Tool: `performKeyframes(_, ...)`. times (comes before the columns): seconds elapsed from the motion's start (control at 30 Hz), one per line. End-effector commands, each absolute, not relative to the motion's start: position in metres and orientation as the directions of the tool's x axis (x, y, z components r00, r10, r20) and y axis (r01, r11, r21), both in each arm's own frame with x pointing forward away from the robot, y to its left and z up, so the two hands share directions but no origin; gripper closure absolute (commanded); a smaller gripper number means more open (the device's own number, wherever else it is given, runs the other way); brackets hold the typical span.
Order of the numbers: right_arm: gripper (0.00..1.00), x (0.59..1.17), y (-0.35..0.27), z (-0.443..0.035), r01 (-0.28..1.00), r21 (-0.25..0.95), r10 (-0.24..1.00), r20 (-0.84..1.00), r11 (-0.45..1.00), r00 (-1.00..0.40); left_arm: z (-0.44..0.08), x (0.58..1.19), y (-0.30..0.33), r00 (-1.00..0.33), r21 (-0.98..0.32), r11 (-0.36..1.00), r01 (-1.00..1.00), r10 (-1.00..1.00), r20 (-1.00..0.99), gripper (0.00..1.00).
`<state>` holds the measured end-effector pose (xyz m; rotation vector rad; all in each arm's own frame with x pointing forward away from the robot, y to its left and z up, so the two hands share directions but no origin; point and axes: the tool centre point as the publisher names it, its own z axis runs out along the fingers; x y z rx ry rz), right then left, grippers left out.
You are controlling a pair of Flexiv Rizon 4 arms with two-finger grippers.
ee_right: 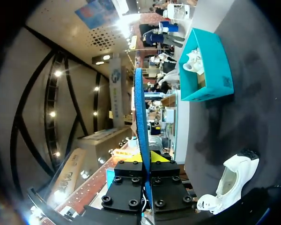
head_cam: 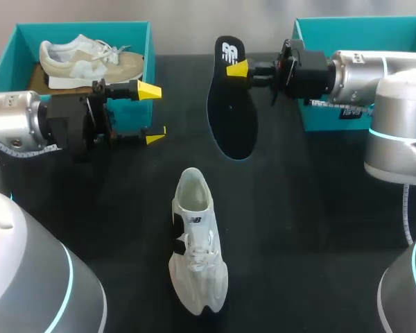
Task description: Take the shoe out of the shoebox, open the shoe tongue, remove and reinsert the insole, then place the shoe into the shoebox
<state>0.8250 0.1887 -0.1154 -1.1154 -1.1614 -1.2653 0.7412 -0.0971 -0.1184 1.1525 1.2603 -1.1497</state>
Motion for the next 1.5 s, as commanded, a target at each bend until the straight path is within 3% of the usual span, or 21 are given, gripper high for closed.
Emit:
performKeyframes(0.03, 1.0, 0.825, 0.19, -0.115, 1.0, 0.027, -0.095, 0.995, 0.01, -0.026, -0.131, 0.748, -0.108, 0.017, 0.016, 0.059, 0.998, -0.018, -1.0, 0.0)
performKeyframes(0.23, 1.0, 0.837, 0.217, -0.138, 0.991, -0.129, -0.107, 0.985, 0.04, 0.132, -0.148, 0.768, -0.11, 0.03, 0.028, 0.063, 0.998, -0.033, -0.999, 0.0)
performKeyframes(0.47, 1.0, 0.836, 0.223, -0.156, 0.979, -0.199, -0.074, 0.977, 0.031, 0.201, -0.159, 0.786, -0.11, 0.039, 0.037, 0.066, 0.997, -0.025, -0.999, 0.0)
performKeyframes(1.4, 1.0, 0.844, 0.228, -0.175, 0.986, -0.164, -0.042, 0.985, 0.028, 0.165, -0.174, 0.801, -0.166, 0.071, 0.073, 0.049, 0.996, 0.041, -0.997, 0.0)
performKeyframes(1.5, 1.0, 0.844, 0.228, -0.175, 0.986, -0.164, -0.042, 0.985, 0.028, 0.165, -0.175, 0.805, -0.17, 0.067, 0.069, 0.049, 0.996, 0.043, -0.997, 0.2)
